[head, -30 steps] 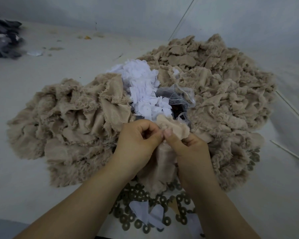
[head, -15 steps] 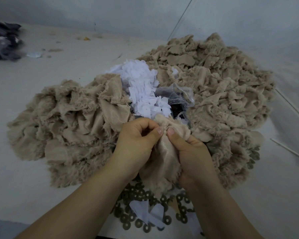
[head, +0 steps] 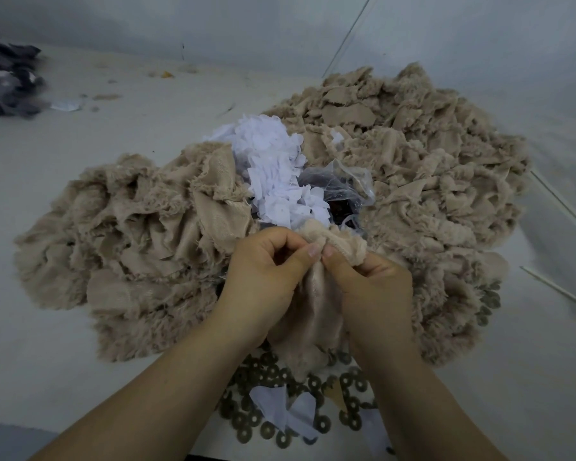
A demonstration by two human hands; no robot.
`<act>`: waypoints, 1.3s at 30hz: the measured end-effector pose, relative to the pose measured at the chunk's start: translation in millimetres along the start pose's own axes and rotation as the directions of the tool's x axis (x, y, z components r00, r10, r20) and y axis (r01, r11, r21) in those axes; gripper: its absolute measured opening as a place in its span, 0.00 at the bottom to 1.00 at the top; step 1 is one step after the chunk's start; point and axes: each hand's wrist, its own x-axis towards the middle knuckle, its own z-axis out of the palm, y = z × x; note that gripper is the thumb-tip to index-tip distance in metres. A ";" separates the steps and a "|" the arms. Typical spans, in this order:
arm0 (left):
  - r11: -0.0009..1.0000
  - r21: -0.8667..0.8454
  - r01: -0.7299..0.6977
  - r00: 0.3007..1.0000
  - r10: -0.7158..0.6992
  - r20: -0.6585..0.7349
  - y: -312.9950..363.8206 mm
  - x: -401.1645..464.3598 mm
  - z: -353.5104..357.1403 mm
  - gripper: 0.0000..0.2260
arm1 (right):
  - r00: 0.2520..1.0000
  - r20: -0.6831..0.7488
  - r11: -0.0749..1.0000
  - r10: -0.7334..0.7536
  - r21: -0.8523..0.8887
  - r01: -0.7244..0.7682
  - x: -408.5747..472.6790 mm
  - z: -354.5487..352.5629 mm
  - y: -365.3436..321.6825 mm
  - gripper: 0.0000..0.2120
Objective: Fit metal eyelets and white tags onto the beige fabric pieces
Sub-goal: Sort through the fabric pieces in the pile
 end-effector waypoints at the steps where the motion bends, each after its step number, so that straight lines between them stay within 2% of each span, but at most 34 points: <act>1: 1.000 0.026 -0.011 1.000 0.011 -0.006 -0.8 0.3 0.3 0.10 | 0.999 -0.014 0.998 -0.042 -0.052 0.042 0.0 0.3 0.1 0.05; 4: 0.999 0.042 -0.008 0.999 0.009 -0.031 -1.7 -0.3 1.1 0.10 | 0.997 -0.018 0.995 -0.071 -0.074 0.069 -1.5 1.4 -2.0 0.09; 7: 0.999 0.042 -0.024 0.997 0.026 -0.067 -2.3 -2.8 3.6 0.09 | 0.988 0.040 0.974 0.147 0.170 -0.152 -4.1 3.3 -2.5 0.04; 10: 0.999 0.014 -0.029 0.994 0.030 -0.105 -3.8 -6.4 7.3 0.08 | 0.938 0.133 0.873 0.321 0.342 -0.347 -6.9 5.0 -2.0 0.10; 16: 0.991 -0.128 0.028 0.990 -0.046 -0.136 -7.5 -11.8 12.1 0.11 | 0.886 0.227 0.761 0.404 0.455 -0.463 -8.1 4.2 -1.9 0.17; 19: 0.988 -0.146 0.044 0.989 -0.064 -0.133 -9.0 -12.1 13.0 0.12 | 0.893 0.228 0.769 0.388 0.454 -0.450 -8.6 4.4 -2.3 0.21; 21: 0.993 -0.112 0.039 0.987 -0.055 -0.148 -9.5 -10.9 12.2 0.11 | 0.903 0.229 0.788 0.362 0.442 -0.428 -9.4 3.4 -1.7 0.20; 25: 0.993 0.094 -0.074 0.979 0.090 -0.181 -11.6 -8.9 10.9 0.10 | 0.953 0.170 0.869 0.253 0.394 -0.301 -13.1 2.9 1.2 0.15; 27: 0.954 0.258 -0.154 0.969 0.197 -0.151 -10.5 -7.7 8.7 0.10 | 0.979 0.106 0.931 0.176 0.305 -0.200 -11.5 1.8 1.3 0.10; 28: 0.943 0.290 -0.163 0.970 0.207 -0.129 -10.2 -6.7 8.0 0.10 | 0.983 0.093 0.945 0.156 0.276 -0.176 -9.6 0.8 0.9 0.09; 34: 0.985 0.156 -0.076 0.996 0.083 -0.039 -7.5 -3.7 7.5 0.11 | 0.979 0.152 0.954 0.137 0.245 -0.172 -2.4 -4.5 -3.3 0.12; 36: 0.986 0.145 -0.078 0.995 0.085 -0.047 -6.9 -3.6 7.8 0.11 | 0.976 0.170 0.951 0.138 0.252 -0.178 -3.0 -5.0 -2.4 0.13; 39: 0.961 0.239 -0.136 0.984 0.160 -0.080 -8.0 -3.1 8.0 0.11 | 0.980 0.155 0.969 0.123 0.194 -0.152 -3.5 -4.7 -0.3 0.06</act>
